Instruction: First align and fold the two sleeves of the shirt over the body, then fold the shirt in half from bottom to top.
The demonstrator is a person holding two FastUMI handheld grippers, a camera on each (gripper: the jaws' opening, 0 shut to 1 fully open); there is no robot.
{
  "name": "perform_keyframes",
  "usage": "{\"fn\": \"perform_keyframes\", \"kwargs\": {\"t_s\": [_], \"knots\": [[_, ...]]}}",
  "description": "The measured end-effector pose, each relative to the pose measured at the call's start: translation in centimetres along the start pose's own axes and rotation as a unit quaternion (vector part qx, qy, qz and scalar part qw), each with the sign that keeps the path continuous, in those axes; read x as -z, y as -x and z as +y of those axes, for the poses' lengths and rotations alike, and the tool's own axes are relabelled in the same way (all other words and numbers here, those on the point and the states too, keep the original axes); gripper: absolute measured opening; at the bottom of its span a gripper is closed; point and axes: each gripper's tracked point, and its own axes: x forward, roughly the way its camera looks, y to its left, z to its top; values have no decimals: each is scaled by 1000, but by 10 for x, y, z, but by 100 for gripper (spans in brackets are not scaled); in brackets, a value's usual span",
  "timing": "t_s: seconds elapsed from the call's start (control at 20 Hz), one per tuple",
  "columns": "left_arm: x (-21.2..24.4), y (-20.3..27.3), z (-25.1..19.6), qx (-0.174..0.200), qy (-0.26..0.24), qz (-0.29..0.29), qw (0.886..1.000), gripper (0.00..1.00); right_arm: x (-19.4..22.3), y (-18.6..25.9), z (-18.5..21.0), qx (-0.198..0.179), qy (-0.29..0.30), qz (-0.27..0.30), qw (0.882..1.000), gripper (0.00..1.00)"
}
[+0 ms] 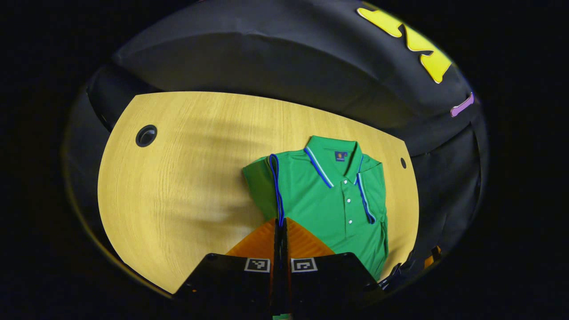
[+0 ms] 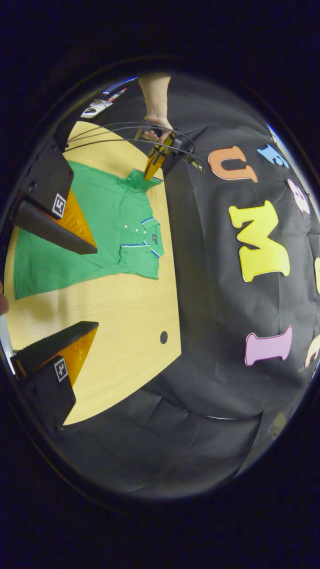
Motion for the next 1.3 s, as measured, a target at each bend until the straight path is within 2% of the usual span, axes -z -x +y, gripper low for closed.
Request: {"fn": "perform_keyframes", "kwargs": {"t_s": [0.1, 0.15, 0.2, 0.25, 0.3, 0.35, 0.5, 0.6, 0.7, 0.75, 0.8, 0.85, 0.9, 0.95, 1.0, 1.05, 1.1, 1.15, 1.2, 1.25, 1.3], "knots": [[-1, -5, -16, -1, -17, 2, 1000, 3, -1, 3, -2, -6, -5, -6, 1000, 93], [-1, -10, -23, -3, -19, 5, 1000, 3, -2, 4, -5, -6, -4, -9, 1000, 98], [0, -17, -30, -4, -18, 6, 1000, 3, -2, 5, -7, -6, -5, -10, 1000, 93], [1, -25, -35, -6, -14, 10, 1000, 3, -1, 6, -9, -5, -9, -10, 1000, 98], [6, -32, -41, -8, -9, 20, 1000, 3, 0, 8, -12, -3, -13, -10, 1000, 93], [11, -39, -46, -12, -3, 29, 1000, 3, 2, 9, -16, 1, -17, -9, 1000, 98], [18, -54, -62, -11, 14, 37, 999, 4, 8, 13, -27, 12, -21, -6, 1000, 98], [17, -57, -71, -5, 19, 31, 999, 16, 6, 16, -31, 17, -22, -10, 1000, 97], [14, -52, -78, 1, 18, 18, 1000, 46, 2, 16, -31, 15, -23, -16, 999, 97], [11, -48, -77, -4, 21, 13, 1000, 64, -1, 16, -29, 10, -27, -19, 999, 93], [14, -44, -76, -8, 25, 8, 1000, 82, -3, 15, -25, 5, -28, -21, 999, 97], [14, -37, -75, -10, 28, 2, 1000, 100, -4, 13, -22, 1, -24, -22, 999, 97], [16, -28, -74, -10, 28, -6, 1000, 100, -7, 12, -19, 0, -16, -25, 1000, 97], [17, -19, -73, -12, 22, -15, 1000, 100, -10, 12, -14, -5, -5, -27, 1000, 92], [19, -7, -71, -15, 15, -28, 999, 100, -13, 11, -9, -8, 8, -30, 999, 97], [20, 5, -70, -19, 8, -43, 999, 100, -16, 10, -6, -9, 23, -34, 999, 97], [23, 17, -69, -22, 4, -59, 998, 92, -20, 9, 0, -13, 38, -38, 998, 97], [28, 30, -70, -25, 2, -73, 997, 100, -22, 8, 8, -20, 52, -40, 998, 97], [37, 47, -71, -26, 2, -88, 996, 100, -24, 7, 16, -28, 62, -39, 997, 92], [46, 59, -71, -25, 1, -97, 995, 100, -25, 6, 24, -39, 69, -38, 996, 97], [57, 73, -72, -23, -1, -109, 994, 100, -25, 6, 33, -49, 76, -37, 995, 93]]}}
